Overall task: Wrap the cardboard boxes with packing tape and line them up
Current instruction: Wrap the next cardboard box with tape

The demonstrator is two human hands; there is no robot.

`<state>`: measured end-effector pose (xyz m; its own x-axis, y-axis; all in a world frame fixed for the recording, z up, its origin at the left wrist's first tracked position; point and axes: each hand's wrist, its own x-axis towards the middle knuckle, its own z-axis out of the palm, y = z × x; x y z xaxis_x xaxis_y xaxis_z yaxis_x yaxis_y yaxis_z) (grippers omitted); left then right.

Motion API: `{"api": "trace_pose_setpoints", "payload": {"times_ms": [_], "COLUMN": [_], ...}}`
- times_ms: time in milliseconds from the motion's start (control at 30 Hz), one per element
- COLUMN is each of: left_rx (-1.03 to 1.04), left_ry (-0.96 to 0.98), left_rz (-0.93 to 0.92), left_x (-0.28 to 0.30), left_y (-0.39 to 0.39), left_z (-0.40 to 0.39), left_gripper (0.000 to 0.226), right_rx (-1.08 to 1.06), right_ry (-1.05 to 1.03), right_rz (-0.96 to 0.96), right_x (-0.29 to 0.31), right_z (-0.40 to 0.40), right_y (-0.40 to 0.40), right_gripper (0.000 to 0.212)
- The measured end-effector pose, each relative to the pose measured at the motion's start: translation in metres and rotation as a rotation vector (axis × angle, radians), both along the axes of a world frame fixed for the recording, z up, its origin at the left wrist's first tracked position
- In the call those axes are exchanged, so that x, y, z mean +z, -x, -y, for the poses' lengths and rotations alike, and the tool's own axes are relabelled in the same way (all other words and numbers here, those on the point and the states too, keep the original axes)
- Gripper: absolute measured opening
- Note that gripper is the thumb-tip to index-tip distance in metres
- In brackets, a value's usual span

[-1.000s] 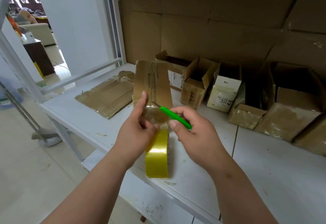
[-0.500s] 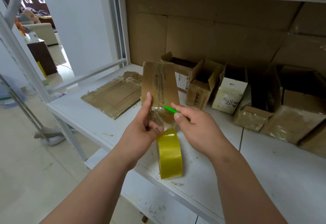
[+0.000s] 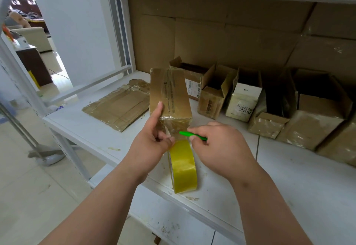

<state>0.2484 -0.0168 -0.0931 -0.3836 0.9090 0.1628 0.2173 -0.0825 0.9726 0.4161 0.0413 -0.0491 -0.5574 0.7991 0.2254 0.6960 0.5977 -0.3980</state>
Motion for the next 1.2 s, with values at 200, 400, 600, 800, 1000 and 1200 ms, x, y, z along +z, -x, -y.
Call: {"api": "trace_pose_setpoints", "payload": {"times_ms": [200,400,600,800,1000,1200], "left_rx": [-0.022,-0.018,-0.006,-0.001,0.003,-0.012], "left_ry": [0.017,0.019,0.03,0.054,0.074,0.094], "left_rz": [0.002,0.002,-0.012,-0.036,-0.036,-0.019], "left_x": [0.001,-0.002,-0.001,0.003,0.007,0.01], "left_y": [0.003,0.006,0.007,0.007,0.006,0.006], "left_z": [0.001,-0.001,-0.002,-0.002,0.001,0.002], "left_gripper": [0.092,0.091,0.091,0.092,0.09,0.091], "right_rx": [0.01,0.003,-0.037,-0.09,-0.239,-0.314], "right_ry": [-0.038,-0.085,-0.084,-0.065,0.02,0.149], "right_rz": [0.087,0.169,0.198,0.227,0.253,0.362], "right_x": [0.009,0.02,0.019,0.014,-0.008,-0.055], "right_z": [0.009,0.015,0.015,0.011,-0.01,-0.022], "right_y": [0.011,0.019,0.028,0.024,-0.01,-0.022], "right_gripper": [0.032,0.032,0.03,0.029,0.029,0.035]}}
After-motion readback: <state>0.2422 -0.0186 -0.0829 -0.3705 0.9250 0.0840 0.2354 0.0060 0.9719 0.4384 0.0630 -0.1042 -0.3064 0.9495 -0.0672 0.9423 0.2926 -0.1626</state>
